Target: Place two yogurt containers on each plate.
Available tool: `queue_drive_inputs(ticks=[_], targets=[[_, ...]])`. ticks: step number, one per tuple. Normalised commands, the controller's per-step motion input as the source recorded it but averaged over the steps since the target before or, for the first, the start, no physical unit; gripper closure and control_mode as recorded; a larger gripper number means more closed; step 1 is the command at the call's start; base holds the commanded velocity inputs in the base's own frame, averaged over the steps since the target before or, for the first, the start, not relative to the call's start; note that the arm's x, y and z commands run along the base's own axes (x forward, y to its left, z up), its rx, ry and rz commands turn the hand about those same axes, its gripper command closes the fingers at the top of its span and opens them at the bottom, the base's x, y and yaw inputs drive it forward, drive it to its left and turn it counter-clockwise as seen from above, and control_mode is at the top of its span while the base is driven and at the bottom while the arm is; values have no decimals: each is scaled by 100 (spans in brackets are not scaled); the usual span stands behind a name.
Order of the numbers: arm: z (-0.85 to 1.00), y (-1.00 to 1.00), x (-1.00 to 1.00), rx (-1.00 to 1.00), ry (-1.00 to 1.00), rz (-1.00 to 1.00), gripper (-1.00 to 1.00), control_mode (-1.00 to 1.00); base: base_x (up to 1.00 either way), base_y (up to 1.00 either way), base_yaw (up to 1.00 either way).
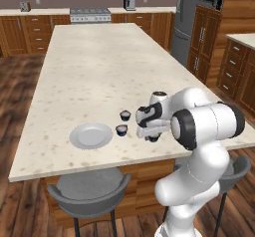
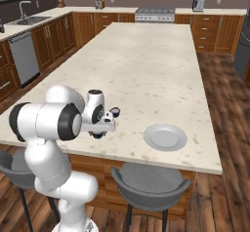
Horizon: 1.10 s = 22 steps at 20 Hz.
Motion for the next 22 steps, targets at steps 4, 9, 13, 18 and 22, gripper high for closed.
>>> queue_drive_inputs(ticks=[4, 9, 13, 18, 22], targets=[[58, -68, 23, 0, 26, -11, 100, -100, 0, 0, 0], [38, -79, 24, 0, 25, -17, 100, -100, 0, 0, 0], [7, -95, 14, 0, 3, -13, 100, -100, 0, 0, 0], [0, -99, 4, 0, 1, -16, 100, -100, 0, 0, 0], [-2, -96, 7, 0, 0, -14, 100, -100, 0, 0, 0]])
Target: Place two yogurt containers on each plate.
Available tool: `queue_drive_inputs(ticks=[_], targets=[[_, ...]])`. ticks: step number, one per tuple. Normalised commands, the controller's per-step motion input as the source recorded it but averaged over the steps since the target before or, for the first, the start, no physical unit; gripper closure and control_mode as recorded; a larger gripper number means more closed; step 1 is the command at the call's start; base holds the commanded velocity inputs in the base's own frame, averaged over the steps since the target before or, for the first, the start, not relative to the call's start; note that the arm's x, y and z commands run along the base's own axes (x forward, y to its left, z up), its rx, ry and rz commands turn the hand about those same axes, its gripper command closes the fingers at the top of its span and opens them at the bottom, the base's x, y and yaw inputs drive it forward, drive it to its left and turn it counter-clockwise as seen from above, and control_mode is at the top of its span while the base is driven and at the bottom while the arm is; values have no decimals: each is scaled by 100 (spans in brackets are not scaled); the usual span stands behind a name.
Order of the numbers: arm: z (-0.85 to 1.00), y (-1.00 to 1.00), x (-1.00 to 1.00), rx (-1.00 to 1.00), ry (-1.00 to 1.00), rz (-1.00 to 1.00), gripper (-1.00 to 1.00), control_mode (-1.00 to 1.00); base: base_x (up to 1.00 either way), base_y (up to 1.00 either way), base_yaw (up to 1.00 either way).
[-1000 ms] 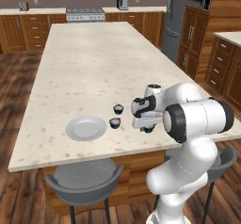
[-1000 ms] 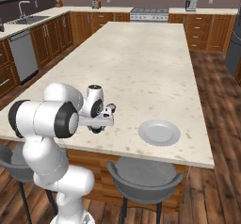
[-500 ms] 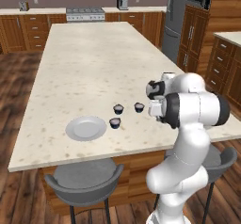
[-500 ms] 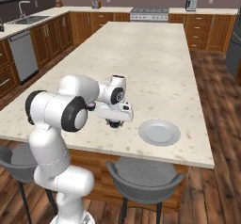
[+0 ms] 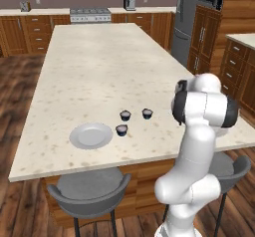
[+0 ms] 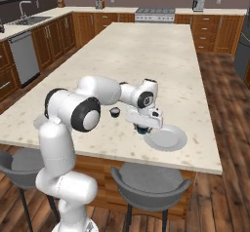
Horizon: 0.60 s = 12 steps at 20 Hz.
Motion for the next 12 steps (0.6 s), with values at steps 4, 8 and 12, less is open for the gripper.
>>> queue_drive_inputs(ticks=[4, 8, 12], targets=[[-17, -84, 9, 1, 0, -11, 100, -100, 0, 0, 0], [-27, -73, 18, 0, 0, -5, 100, -100, 0, 0, 0], [-15, -72, 7, 11, 0, 0, 100, -100, 0, 0, 0]])
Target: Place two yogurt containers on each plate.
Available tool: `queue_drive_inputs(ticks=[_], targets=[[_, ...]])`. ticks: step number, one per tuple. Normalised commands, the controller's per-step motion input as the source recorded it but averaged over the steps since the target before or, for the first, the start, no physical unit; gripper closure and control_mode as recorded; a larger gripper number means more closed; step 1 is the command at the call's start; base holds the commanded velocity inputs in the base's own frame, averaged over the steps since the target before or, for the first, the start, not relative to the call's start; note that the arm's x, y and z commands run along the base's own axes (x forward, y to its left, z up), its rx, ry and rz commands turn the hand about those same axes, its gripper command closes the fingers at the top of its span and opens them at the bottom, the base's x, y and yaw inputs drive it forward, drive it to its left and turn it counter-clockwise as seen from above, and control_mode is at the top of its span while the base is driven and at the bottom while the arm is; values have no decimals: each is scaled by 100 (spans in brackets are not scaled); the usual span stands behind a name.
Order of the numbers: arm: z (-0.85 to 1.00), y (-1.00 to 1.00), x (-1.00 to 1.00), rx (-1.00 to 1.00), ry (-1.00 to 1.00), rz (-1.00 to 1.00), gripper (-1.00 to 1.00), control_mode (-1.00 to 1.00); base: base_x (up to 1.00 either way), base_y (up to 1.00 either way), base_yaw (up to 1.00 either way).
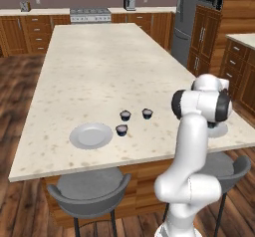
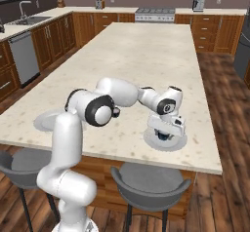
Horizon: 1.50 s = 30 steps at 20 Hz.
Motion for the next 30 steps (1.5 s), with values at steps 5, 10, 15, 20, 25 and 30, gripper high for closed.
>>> queue_drive_inputs(ticks=[5, 10, 15, 20, 25, 30], targets=[[-26, -55, 7, 8, 8, 0, 100, -100, 0, 0, 0], [-47, -2, 23, 0, 8, 0, -100, -100, 0, 0, 0], [-5, -2, 6, 3, 0, 0, -100, -100, 0, 0, 0], [29, 10, -6, 0, -1, 0, -100, -100, 0, 0, 0], [37, 29, -7, -4, -15, -4, -100, -100, 0, 0, 0], [53, 49, -14, -16, -61, -6, -100, -100, 0, 0, 0]])
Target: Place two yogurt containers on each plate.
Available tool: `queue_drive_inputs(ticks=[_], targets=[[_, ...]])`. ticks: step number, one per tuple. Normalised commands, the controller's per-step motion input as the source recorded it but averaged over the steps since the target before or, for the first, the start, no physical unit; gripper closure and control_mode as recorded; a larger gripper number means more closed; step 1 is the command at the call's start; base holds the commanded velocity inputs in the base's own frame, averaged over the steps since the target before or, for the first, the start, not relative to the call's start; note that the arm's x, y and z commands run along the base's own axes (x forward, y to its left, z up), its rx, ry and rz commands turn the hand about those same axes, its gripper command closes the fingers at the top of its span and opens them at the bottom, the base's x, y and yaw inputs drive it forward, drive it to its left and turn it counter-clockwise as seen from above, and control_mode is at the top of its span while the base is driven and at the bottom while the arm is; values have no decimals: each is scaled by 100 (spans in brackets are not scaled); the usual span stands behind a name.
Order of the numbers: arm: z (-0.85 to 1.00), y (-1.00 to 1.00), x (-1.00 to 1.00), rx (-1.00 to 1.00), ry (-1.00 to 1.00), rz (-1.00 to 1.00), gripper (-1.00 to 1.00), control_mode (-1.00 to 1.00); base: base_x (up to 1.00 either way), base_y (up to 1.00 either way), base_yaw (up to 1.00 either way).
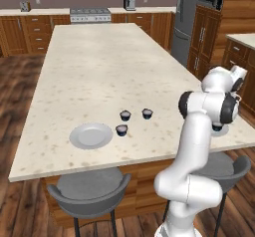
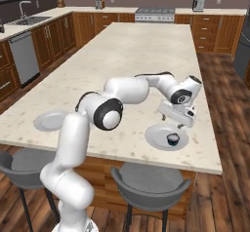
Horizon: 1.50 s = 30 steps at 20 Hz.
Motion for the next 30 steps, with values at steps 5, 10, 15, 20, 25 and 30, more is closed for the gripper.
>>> queue_drive_inputs(ticks=[5, 10, 15, 20, 25, 30], targets=[[39, 83, 1, -17, -25, -1, -100, -100, 0, 0, 0], [20, 100, 29, -17, 13, -1, -100, -100, 0, 0, 0], [0, 91, 30, -7, 13, 0, -100, -100, 0, 0, 0], [1, 64, 16, 0, 3, 0, -100, -100, 0, 0, 0], [0, 50, 32, 6, 7, 10, -100, -100, 0, 0, 0], [0, 53, 34, 3, 7, 17, -100, -100, 0, 0, 0]])
